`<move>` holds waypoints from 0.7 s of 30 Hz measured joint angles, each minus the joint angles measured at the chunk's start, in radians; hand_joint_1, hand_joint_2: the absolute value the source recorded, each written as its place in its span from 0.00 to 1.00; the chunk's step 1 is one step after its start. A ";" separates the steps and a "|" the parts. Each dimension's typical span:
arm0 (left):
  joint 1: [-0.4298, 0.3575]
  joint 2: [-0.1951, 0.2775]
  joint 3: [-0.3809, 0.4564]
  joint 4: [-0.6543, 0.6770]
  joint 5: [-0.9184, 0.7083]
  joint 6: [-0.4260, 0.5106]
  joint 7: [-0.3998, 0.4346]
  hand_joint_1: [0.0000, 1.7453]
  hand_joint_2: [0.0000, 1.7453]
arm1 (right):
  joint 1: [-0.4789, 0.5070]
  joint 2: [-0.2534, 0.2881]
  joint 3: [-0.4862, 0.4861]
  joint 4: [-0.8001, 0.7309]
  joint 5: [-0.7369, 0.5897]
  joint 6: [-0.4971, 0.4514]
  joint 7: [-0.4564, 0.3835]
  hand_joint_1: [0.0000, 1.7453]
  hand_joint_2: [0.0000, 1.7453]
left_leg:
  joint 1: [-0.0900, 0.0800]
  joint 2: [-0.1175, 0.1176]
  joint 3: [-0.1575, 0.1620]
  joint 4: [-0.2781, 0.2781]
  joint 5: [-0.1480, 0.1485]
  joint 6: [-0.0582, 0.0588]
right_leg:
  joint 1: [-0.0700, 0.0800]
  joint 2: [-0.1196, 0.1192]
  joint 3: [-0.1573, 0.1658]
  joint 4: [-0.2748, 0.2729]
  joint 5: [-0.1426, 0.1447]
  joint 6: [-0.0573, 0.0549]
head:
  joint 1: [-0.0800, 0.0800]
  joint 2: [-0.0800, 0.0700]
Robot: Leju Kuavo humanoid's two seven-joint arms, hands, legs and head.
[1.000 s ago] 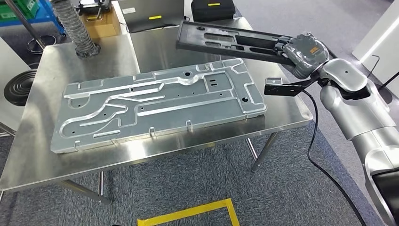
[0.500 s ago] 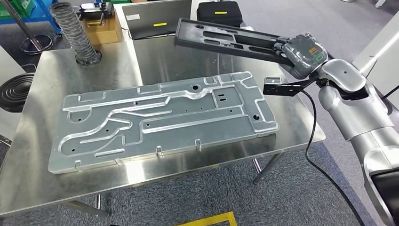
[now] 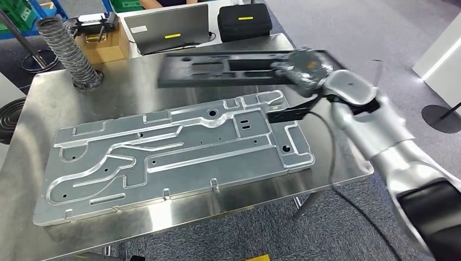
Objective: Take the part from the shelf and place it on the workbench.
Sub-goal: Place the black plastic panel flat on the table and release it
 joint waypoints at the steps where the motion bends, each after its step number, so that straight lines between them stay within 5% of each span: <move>1: -0.001 0.000 -0.004 0.000 -0.006 -0.003 -0.006 0.00 1.00 | -0.001 0.025 0.021 0.002 -0.005 0.002 0.000 1.00 1.00 | 0.000 0.000 -0.022 0.022 0.000 -0.001 | 0.002 0.002 0.004 0.001 -0.004 -0.001 | 0.000 0.000; 3: -0.006 0.000 -0.014 0.000 -0.014 -0.009 -0.018 0.00 1.00 | -0.002 0.069 0.056 0.007 -0.013 0.003 -0.002 1.00 1.00 | 0.000 0.000 -0.012 -0.045 0.062 0.004 | 0.006 0.003 0.015 0.002 -0.012 -0.002 | 0.000 0.000; 4: -0.008 0.000 -0.018 0.000 -0.018 -0.012 -0.022 0.00 1.00 | -0.003 0.088 0.071 0.010 -0.016 0.003 -0.002 1.00 1.00 | -0.001 0.000 0.013 -0.118 0.111 0.010 | 0.008 0.003 0.021 0.002 -0.016 -0.001 | 0.000 0.000; 6: -0.015 0.000 -0.026 0.000 -0.028 -0.018 -0.025 0.00 1.00 | -0.009 0.117 0.099 0.014 -0.020 -0.001 0.002 1.00 1.00 | -0.006 0.001 0.056 -0.233 0.161 0.023 | 0.013 0.001 0.027 0.003 -0.022 0.003 | 0.000 0.000; 10: -0.022 -0.002 -0.045 0.000 -0.042 -0.026 -0.025 0.00 1.00 | -0.010 0.147 0.144 0.023 -0.024 -0.009 0.013 1.00 1.00 | -0.006 0.002 0.071 -0.267 0.179 0.043 | 0.016 -0.002 0.026 0.008 -0.029 0.023 | 0.000 0.000; 13: -0.028 -0.005 -0.053 0.000 -0.045 -0.027 -0.025 0.00 1.00 | -0.011 0.153 0.162 0.027 -0.024 -0.011 0.015 1.00 1.00 | 0.000 0.003 0.076 -0.277 0.186 0.054 | 0.011 -0.004 -0.020 0.118 -0.099 0.038 | 0.000 0.000; 15: -0.029 -0.006 -0.058 0.000 -0.046 -0.029 -0.025 0.00 1.00 | -0.010 0.155 0.172 0.031 -0.025 -0.012 0.016 0.50 0.50 | 0.000 0.003 0.076 -0.276 0.185 0.057 | 0.005 -0.005 -0.082 0.250 -0.155 0.045 | 0.000 0.000; 17: -0.028 -0.006 -0.063 0.000 -0.052 -0.029 -0.025 0.00 1.00 | -0.007 0.155 0.181 0.036 -0.027 -0.014 0.021 0.00 0.00 | -0.001 0.003 0.076 -0.274 0.184 0.057 | 0.002 -0.006 -0.099 0.284 -0.149 0.049 | 0.000 0.000; 18: -0.028 -0.006 -0.067 0.000 -0.056 -0.028 -0.024 0.00 1.00 | -0.006 0.155 0.183 0.037 -0.030 -0.017 0.026 0.00 0.00 | -0.001 0.002 0.077 -0.273 0.183 0.056 | 0.001 -0.007 -0.079 0.241 -0.120 0.048 | 0.000 0.000; 21: -0.030 -0.009 -0.077 0.000 -0.062 -0.017 -0.015 0.00 0.25 | -0.007 0.151 0.186 0.038 -0.047 -0.024 0.038 0.00 0.00 | -0.005 0.001 0.076 -0.266 0.177 0.049 | 0.005 -0.008 0.018 0.044 -0.040 0.036 | 0.000 0.000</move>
